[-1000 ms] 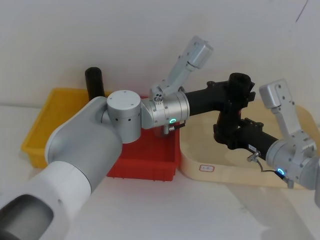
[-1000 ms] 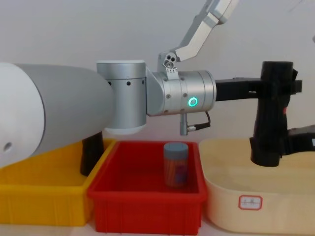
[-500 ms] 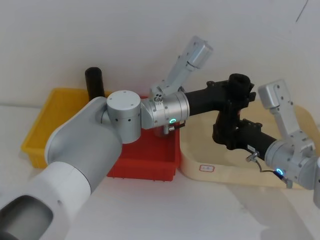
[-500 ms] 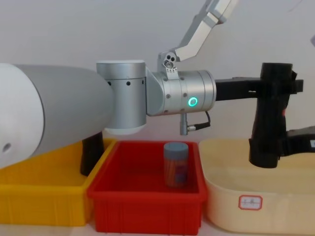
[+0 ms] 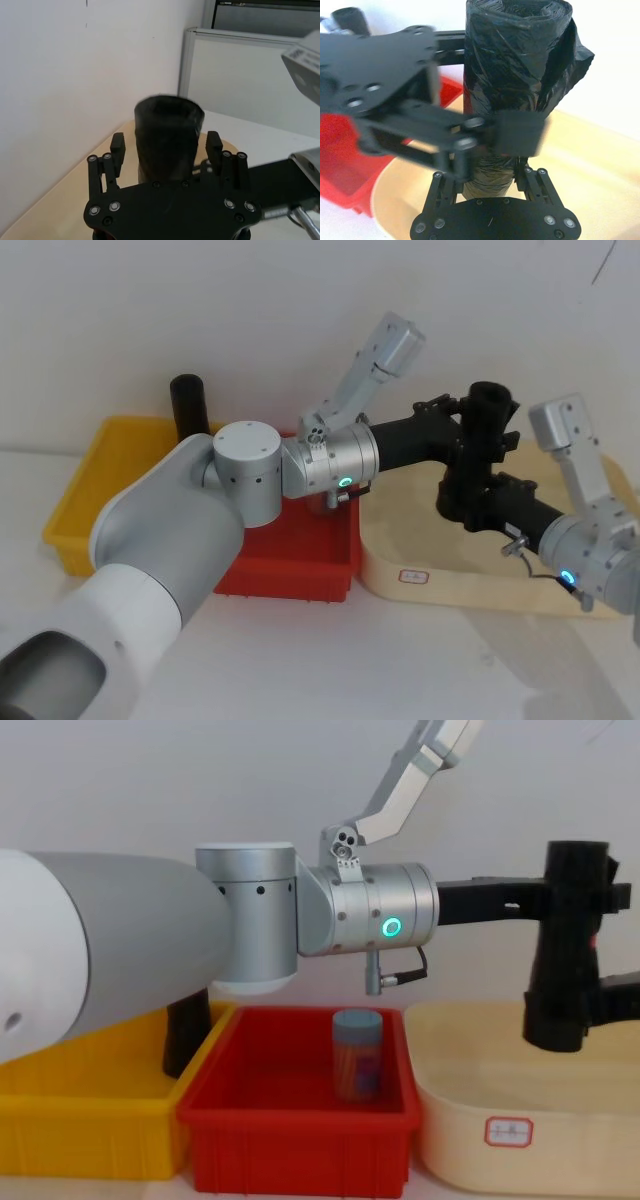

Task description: Pick up the garbage bag with the one hand and transfer it to the other hand.

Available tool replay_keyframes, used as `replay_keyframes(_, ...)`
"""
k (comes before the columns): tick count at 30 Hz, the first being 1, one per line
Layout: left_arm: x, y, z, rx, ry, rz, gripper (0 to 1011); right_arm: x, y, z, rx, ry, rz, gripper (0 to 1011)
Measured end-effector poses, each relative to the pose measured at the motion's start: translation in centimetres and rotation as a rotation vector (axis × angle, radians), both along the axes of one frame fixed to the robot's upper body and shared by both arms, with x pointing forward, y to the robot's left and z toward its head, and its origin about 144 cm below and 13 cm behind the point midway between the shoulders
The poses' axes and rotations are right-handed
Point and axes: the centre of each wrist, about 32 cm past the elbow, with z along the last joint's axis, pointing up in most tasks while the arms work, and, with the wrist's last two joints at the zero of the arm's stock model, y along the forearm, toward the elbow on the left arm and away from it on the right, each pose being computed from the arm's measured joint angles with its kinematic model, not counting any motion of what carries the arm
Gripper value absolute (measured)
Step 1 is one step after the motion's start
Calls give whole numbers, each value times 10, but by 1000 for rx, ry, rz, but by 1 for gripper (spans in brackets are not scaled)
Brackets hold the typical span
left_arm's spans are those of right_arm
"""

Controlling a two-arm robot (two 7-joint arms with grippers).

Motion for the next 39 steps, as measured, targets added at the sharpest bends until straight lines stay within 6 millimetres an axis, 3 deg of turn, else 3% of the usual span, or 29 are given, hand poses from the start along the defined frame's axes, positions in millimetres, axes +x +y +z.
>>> replay_keyframes(2,0,0,0,0,0,0,998,1,-3,2,3,-4,-23,552)
replay_keyframes(12,0,0,0,0,0,0,1001,5,-17,10,24,-22,-147,552)
replay_keyframes(29,0,0,0,0,0,0,1002,17,-44,26,75,-45,-353,1002)
replay_keyframes(39,0,0,0,0,0,0,1001,20,-50,29,87,-48,-395,1001)
